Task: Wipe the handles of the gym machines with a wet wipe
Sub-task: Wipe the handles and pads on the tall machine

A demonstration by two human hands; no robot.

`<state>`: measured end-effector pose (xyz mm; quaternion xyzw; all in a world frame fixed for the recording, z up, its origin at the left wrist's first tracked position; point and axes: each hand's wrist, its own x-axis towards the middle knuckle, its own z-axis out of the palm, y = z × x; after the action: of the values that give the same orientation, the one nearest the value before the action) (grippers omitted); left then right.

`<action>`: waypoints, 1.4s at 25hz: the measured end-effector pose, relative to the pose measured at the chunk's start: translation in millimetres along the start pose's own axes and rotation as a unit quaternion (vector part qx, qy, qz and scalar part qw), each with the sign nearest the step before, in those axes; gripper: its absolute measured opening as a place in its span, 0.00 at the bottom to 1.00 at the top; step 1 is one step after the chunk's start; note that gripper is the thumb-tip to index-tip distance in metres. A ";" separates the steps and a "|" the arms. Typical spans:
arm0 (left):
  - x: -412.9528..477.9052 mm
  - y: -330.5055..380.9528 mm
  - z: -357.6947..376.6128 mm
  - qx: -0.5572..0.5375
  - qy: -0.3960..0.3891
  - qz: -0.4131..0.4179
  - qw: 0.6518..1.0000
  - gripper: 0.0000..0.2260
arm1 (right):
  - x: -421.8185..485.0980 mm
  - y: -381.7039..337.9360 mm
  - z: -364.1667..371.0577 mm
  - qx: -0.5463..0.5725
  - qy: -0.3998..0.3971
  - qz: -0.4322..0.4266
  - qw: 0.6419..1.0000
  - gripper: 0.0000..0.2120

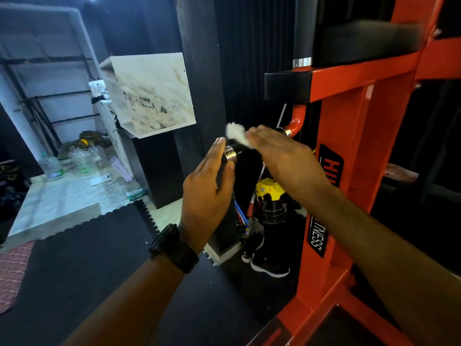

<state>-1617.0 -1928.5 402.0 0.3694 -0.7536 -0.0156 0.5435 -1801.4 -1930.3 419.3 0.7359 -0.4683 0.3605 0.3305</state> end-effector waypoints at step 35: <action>0.3 3.0 -0.2 0.025 0.017 -0.002 1.000 0.21 | -5.1 -45.1 1.5 0.170 0.069 0.200 0.963 0.18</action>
<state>-1618.5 -1926.4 403.6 0.3845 -0.7436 0.0082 0.5469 -1760.7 -1913.8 407.5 0.6461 -0.5136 0.5435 0.1533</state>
